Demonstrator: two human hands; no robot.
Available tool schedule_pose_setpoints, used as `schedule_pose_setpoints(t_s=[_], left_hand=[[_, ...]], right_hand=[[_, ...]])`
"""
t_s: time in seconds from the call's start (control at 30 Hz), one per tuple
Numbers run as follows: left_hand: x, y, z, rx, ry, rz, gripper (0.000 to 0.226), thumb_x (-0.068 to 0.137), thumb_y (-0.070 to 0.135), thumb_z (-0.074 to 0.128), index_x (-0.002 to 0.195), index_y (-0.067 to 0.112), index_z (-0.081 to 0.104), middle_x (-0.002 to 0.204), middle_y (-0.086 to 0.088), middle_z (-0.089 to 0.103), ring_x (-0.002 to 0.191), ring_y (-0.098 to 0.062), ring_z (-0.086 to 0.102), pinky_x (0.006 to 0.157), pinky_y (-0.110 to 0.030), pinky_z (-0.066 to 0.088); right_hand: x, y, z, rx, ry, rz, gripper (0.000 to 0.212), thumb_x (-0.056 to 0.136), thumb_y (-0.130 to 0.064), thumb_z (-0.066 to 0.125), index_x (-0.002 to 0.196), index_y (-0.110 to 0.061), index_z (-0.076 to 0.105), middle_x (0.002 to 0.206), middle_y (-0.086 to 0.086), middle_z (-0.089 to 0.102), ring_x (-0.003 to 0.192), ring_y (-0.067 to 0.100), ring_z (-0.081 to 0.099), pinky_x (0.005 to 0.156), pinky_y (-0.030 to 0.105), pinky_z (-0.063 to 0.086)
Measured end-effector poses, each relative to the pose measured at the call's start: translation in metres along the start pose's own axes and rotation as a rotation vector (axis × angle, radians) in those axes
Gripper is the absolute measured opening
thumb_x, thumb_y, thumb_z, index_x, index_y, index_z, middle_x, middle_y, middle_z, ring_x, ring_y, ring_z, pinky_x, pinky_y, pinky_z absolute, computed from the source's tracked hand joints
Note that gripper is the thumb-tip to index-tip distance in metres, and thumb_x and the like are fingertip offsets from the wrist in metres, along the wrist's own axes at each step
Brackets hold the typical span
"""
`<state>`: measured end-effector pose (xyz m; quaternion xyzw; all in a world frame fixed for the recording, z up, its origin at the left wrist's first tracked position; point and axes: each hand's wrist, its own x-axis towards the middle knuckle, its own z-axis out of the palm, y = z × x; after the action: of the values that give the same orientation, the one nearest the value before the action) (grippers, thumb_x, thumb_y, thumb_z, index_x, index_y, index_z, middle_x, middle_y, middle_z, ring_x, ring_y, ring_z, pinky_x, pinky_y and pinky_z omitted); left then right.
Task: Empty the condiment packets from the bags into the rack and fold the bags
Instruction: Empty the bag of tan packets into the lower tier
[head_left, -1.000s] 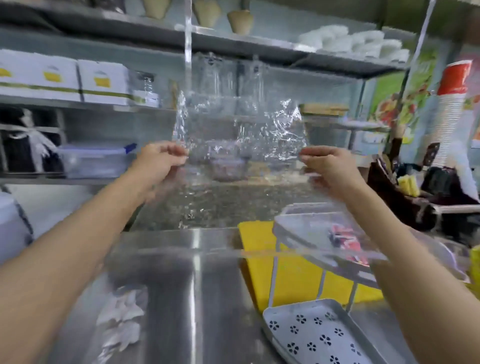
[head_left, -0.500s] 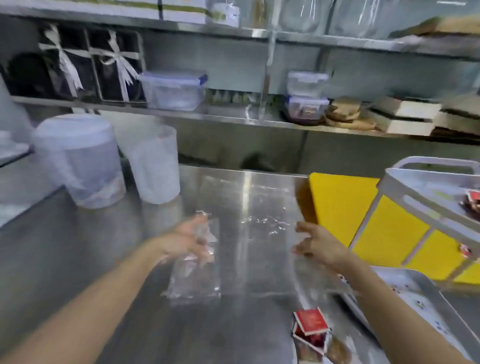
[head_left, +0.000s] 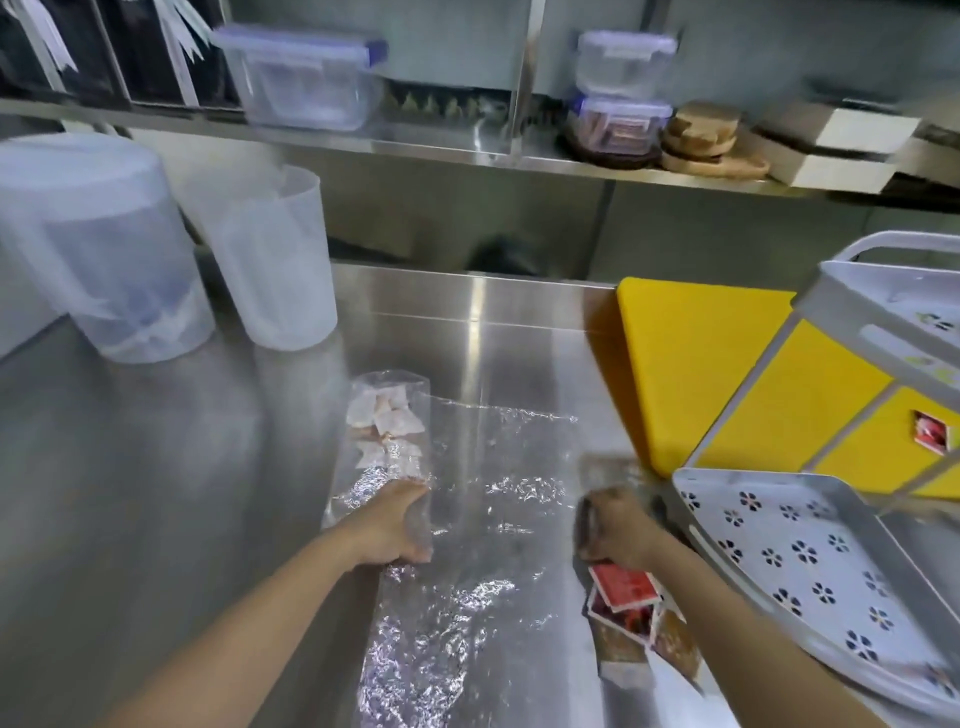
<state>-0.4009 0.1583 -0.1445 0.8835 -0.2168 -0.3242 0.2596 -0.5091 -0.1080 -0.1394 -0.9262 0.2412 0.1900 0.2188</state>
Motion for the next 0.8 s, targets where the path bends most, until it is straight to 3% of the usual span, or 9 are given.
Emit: schedule_pose_setpoints(t_s=[0.1, 0.17, 0.27, 0.33, 0.43, 0.57, 0.63, 0.7, 0.8], left_hand=[[0.004, 0.001, -0.022, -0.042, 0.146, -0.023, 0.046, 0.079, 0.026, 0.069, 0.122, 0.017, 0.056, 0.130, -0.005, 0.056, 0.112, -0.020, 0.055, 0.091, -0.026, 0.042], [0.004, -0.001, -0.038, -0.115, 0.348, -0.049, 0.023, 0.085, 0.022, 0.060, 0.107, 0.015, 0.063, 0.113, -0.008, 0.066, 0.096, -0.026, 0.063, 0.078, -0.029, 0.045], [0.007, -0.011, -0.054, -0.196, 0.608, -0.087, 0.022, 0.086, 0.014, 0.057, 0.107, 0.011, 0.062, 0.111, -0.013, 0.065, 0.094, -0.029, 0.061, 0.077, -0.032, 0.045], [0.012, -0.021, -0.056, -0.161, 0.714, -0.139, 0.034, 0.084, 0.013, 0.059, 0.117, 0.005, 0.055, 0.119, -0.019, 0.058, 0.107, -0.034, 0.055, 0.087, -0.035, 0.043], [0.019, -0.032, -0.049, -0.255, 0.699, -0.251, 0.050, 0.084, 0.026, 0.060, 0.125, 0.002, 0.043, 0.129, -0.020, 0.051, 0.117, -0.036, 0.049, 0.097, -0.042, 0.041], [0.022, -0.036, -0.039, -0.450, 0.603, -0.364, 0.057, 0.079, 0.039, 0.065, 0.117, 0.001, 0.048, 0.115, -0.019, 0.062, 0.103, -0.035, 0.061, 0.085, -0.039, 0.049], [0.020, -0.038, -0.038, -0.472, 0.566, -0.362, 0.038, 0.074, 0.034, 0.071, 0.093, 0.002, 0.065, 0.089, -0.019, 0.071, 0.086, -0.035, 0.067, 0.069, -0.038, 0.053], [0.017, -0.041, -0.039, -0.436, 0.570, -0.380, 0.017, 0.072, 0.021, 0.070, 0.060, 0.010, 0.065, 0.066, -0.014, 0.069, 0.074, -0.032, 0.069, 0.057, -0.033, 0.051], [0.013, -0.052, -0.042, -0.454, 0.636, -0.431, 0.030, 0.078, 0.014, 0.063, 0.051, 0.012, 0.050, 0.080, -0.026, 0.069, 0.075, -0.036, 0.067, 0.060, -0.037, 0.050]], right_hand=[[0.005, -0.006, -0.018, -0.102, -0.043, 0.045, 0.047, 0.081, -0.025, 0.064, 0.122, -0.007, 0.053, 0.129, 0.016, 0.054, 0.117, 0.031, 0.052, 0.096, 0.035, 0.043], [0.009, -0.018, -0.031, -0.181, 0.038, -0.006, 0.038, 0.084, -0.025, 0.058, 0.117, -0.008, 0.055, 0.120, 0.014, 0.060, 0.108, 0.029, 0.058, 0.085, 0.033, 0.047], [0.017, -0.057, -0.036, -0.018, 0.154, -0.176, 0.039, 0.088, -0.023, 0.057, 0.125, -0.011, 0.051, 0.121, 0.012, 0.060, 0.108, 0.029, 0.058, 0.087, 0.033, 0.046], [0.021, -0.092, -0.027, 0.076, 0.225, -0.303, 0.043, 0.088, -0.025, 0.057, 0.128, -0.013, 0.049, 0.124, 0.010, 0.059, 0.111, 0.028, 0.056, 0.093, 0.033, 0.043], [0.027, -0.143, 0.003, 0.020, 0.239, -0.526, 0.059, 0.087, -0.035, 0.056, 0.140, -0.019, 0.036, 0.145, 0.007, 0.041, 0.132, 0.025, 0.039, 0.108, 0.041, 0.028], [0.036, -0.188, 0.046, -0.103, 0.128, -0.658, 0.072, 0.088, -0.046, 0.050, 0.148, -0.028, 0.012, 0.159, 0.000, 0.012, 0.145, 0.016, 0.011, 0.114, 0.046, 0.011], [0.042, -0.195, 0.063, -0.117, 0.093, -0.636, 0.073, 0.089, -0.050, 0.047, 0.148, -0.028, 0.009, 0.159, 0.001, 0.008, 0.146, 0.017, 0.006, 0.114, 0.046, 0.009], [0.049, -0.192, 0.073, -0.146, 0.046, -0.601, 0.073, 0.090, -0.052, 0.042, 0.148, -0.026, 0.006, 0.159, 0.003, 0.005, 0.146, 0.018, 0.003, 0.114, 0.046, 0.008], [0.058, -0.179, 0.079, -0.176, 0.052, -0.550, 0.065, 0.094, -0.046, 0.038, 0.148, -0.026, 0.009, 0.159, 0.004, 0.007, 0.145, 0.019, 0.009, 0.114, 0.048, 0.009]])
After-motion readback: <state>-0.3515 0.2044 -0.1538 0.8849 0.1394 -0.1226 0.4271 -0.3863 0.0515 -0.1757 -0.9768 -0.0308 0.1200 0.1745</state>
